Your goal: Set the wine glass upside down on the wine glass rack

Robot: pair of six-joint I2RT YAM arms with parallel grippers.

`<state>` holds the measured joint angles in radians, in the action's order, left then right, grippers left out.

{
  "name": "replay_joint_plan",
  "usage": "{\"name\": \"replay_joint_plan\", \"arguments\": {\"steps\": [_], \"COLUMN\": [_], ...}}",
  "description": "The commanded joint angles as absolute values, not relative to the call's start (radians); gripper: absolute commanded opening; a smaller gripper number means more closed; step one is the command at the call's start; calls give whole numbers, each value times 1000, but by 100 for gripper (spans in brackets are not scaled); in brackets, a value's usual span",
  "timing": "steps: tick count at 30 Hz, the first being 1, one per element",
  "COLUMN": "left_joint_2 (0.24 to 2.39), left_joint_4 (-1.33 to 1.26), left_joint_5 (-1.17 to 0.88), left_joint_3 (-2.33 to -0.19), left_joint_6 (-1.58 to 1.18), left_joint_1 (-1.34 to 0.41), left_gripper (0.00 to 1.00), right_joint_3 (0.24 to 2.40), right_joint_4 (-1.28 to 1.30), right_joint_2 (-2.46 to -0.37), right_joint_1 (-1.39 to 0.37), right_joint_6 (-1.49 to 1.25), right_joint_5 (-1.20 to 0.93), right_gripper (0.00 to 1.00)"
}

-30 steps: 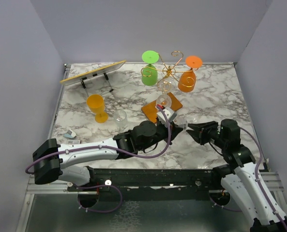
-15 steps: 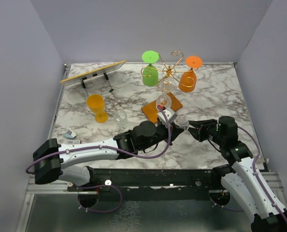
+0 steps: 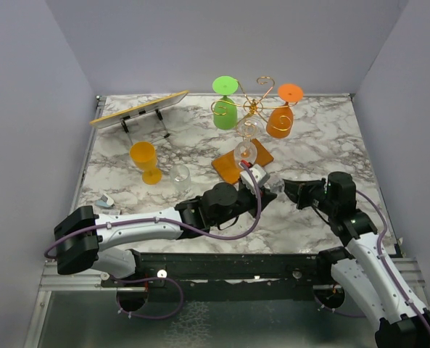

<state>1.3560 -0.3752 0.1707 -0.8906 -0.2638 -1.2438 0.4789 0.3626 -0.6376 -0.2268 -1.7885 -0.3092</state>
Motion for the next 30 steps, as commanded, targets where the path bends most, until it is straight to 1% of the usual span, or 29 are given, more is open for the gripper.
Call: {"name": "replay_joint_plan", "arguments": {"steps": [1, 3, 6, 9, 10, 12, 14, 16, 19, 23, 26, 28, 30], "left_joint_2": [1358, 1349, 1329, 1295, 1282, 1258, 1233, 1210, 1173, 1117, 1072, 1043, 1023], "left_joint_4": [-420, -420, -419, -413, -400, -354, -271, -183, -74, 32, 51, 43, 44], "left_joint_5": [129, 141, 166, 202, 207, 227, 260, 280, 230, 178, 186, 210, 237], "left_joint_3": [-876, -866, -849, -827, -824, -831, -855, -888, -927, -980, -1001, -1004, -1018], "left_joint_6": [-265, -278, -294, -321, -330, -348, -365, -358, -256, -158, -138, -134, -129], "left_joint_1": [-1249, -1249, -1249, -1249, -1249, -1248, -1248, -1247, -1246, -1244, -1244, -1243, -1242], "left_gripper": [0, 16, 36, 63, 69, 76, 81, 83, 85, 86, 86, 86, 87], "right_joint_3": [473, 475, 489, 527, 544, 581, 611, 621, 615, 614, 633, 656, 692], "right_joint_4": [303, 295, 281, 260, 255, 258, 250, 209, 141, 63, 20, 25, 28], "right_joint_2": [-630, -634, -655, -688, -700, -717, -720, -709, -670, -637, -622, -627, -654], "right_joint_1": [-229, -229, -229, -229, -229, -229, -229, -229, -229, -229, -229, -229, -229], "right_joint_6": [-1787, -1772, -1713, -1584, -1528, -1384, -1256, -1123, -943, -747, -624, -594, -569], "right_joint_5": [-348, -333, -301, -250, -229, -182, -128, -92, -48, -8, -3, 62, 82], "right_gripper": [3, 1, 1, 1, 1, 1, 1, 1, 1, 1, 1, 1, 1]}}
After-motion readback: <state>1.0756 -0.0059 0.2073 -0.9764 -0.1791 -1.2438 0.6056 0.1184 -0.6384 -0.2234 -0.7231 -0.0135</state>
